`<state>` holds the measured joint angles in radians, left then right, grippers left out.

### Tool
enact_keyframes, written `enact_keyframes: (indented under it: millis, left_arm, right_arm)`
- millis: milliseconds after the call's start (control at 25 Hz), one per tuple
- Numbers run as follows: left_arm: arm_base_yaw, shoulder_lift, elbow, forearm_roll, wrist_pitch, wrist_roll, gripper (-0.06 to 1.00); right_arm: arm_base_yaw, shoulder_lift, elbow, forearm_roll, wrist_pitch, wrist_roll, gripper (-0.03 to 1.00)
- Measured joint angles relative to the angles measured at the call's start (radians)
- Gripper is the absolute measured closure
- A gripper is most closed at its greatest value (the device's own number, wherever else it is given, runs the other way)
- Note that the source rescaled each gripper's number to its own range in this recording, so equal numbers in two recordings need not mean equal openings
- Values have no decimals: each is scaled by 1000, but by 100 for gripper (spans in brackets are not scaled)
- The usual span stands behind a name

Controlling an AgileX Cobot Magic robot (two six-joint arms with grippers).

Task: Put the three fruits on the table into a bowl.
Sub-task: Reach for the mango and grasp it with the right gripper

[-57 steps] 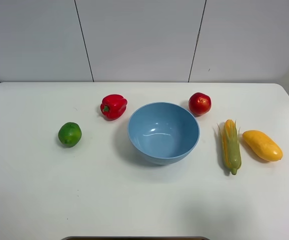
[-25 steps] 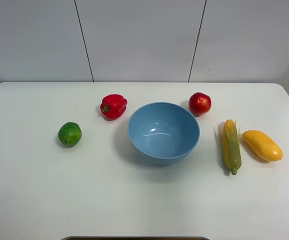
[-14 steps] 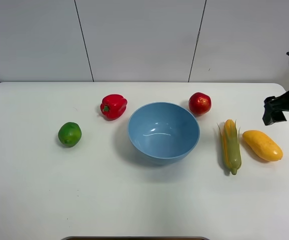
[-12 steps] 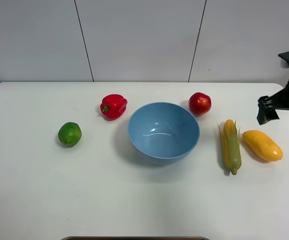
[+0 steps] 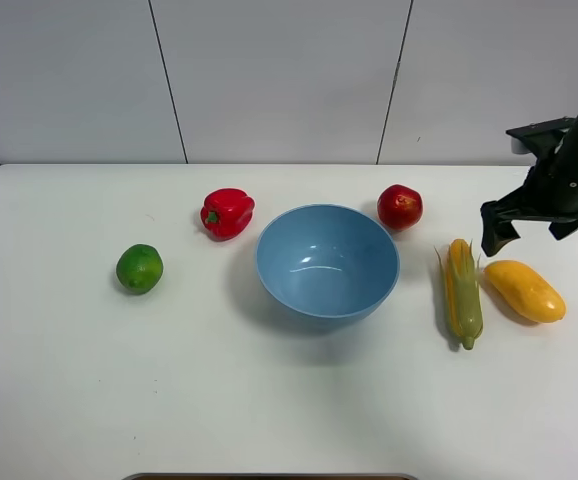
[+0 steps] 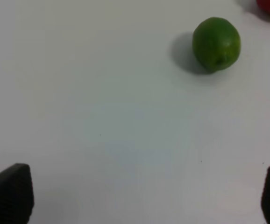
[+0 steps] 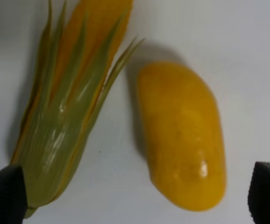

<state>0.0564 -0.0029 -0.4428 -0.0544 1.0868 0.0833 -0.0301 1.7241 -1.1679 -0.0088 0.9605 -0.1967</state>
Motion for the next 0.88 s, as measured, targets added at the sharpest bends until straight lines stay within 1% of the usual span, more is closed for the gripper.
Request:
enact_keyframes:
  millis: [120, 280, 400, 600, 880]
  left_arm:
    - [0, 0, 0, 0, 0, 0, -6]
    - [0, 0, 0, 0, 0, 0, -6]
    - [0, 0, 0, 0, 0, 0, -6]
    - [0, 0, 0, 0, 0, 0, -6]
    - [0, 0, 0, 0, 0, 0, -6]
  right_arm:
    - [-30, 13, 0, 40, 0, -34, 10]
    - [-105, 13, 0, 118, -1, -76, 10]
    - [-139, 17, 0, 150, -1, -105, 10]
    - [-146, 64, 0, 144, 0, -115, 10]
    - [-146, 123, 0, 84, -1, -116, 10]
